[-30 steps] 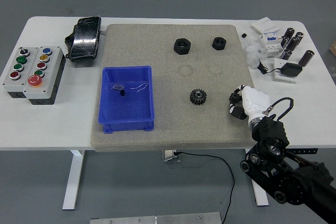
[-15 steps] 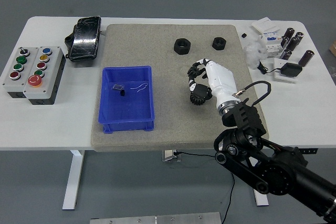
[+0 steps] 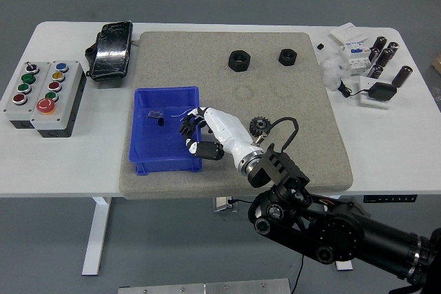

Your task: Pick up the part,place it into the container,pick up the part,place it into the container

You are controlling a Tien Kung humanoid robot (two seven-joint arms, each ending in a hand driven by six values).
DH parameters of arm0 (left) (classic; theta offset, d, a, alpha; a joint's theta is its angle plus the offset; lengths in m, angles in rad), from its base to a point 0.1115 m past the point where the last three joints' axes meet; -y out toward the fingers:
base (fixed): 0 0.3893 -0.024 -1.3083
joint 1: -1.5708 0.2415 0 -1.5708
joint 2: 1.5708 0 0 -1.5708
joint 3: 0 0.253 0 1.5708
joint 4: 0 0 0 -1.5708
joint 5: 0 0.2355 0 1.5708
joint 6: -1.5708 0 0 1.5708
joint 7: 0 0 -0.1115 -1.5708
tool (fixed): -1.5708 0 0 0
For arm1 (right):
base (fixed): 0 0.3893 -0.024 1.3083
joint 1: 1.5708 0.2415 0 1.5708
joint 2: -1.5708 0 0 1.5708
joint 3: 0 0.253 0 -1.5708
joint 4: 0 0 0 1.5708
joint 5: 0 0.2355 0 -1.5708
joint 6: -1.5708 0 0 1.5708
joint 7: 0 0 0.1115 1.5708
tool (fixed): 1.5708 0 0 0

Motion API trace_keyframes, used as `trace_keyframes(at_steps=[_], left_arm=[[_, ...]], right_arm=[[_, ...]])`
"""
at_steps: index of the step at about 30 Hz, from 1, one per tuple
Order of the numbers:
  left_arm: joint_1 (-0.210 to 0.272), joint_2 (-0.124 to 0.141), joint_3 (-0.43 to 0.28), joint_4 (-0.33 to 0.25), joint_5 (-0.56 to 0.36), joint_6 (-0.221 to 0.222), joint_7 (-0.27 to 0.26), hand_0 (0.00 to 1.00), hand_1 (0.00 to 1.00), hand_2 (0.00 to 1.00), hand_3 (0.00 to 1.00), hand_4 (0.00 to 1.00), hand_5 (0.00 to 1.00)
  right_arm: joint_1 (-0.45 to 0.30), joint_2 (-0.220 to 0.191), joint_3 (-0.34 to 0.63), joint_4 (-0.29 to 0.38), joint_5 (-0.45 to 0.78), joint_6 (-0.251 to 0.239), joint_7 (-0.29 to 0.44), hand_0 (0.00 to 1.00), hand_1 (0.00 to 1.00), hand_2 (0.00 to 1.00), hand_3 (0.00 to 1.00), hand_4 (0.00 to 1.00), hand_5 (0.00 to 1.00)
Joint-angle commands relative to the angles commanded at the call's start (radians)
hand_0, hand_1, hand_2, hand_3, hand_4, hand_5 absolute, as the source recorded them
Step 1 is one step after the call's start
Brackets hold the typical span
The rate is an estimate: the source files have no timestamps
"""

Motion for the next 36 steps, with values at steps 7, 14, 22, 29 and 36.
trace_keyframes(at_steps=[7, 14, 22, 29, 36], left_arm=[[-0.002, 0.000, 0.000, 0.000, 0.000, 0.000, -0.001, 0.663, 0.630, 0.573, 0.613, 0.686, 0.349], [-0.003, -0.001, 0.001, 0.000, 0.000, 0.001, -0.002, 0.663, 0.629, 0.574, 0.613, 0.687, 0.350], [0.000, -0.005, -0.004, 0.000, 0.004, 0.000, 0.000, 0.663, 0.629, 0.573, 0.613, 0.687, 0.349], [-0.003, -0.005, -0.003, 0.000, 0.004, 0.000, -0.002, 0.663, 0.630, 0.573, 0.613, 0.687, 0.349], [-0.004, -0.005, -0.002, 0.000, 0.005, -0.001, -0.002, 0.663, 0.630, 0.573, 0.613, 0.688, 0.349]], right_arm=[[0.002, 0.001, -0.002, 0.002, -0.003, -0.021, 0.017, 0.681, 0.766, 0.782, 0.723, 0.639, 0.274], [-0.023, 0.002, 0.046, 0.012, 0.020, -0.098, 0.072, 0.658, 0.742, 0.759, 0.707, 0.620, 0.244], [-0.049, -0.046, 0.186, -0.048, -0.132, -0.072, -0.047, 0.614, 0.729, 0.751, 0.706, 0.644, 0.273], [-0.062, -0.062, 0.197, -0.100, -0.211, 0.030, -0.140, 0.616, 0.742, 0.782, 0.778, 0.787, 0.393], [-0.057, -0.064, 0.188, -0.138, -0.204, 0.070, -0.152, 0.580, 0.738, 0.802, 0.826, 0.910, 0.578]])
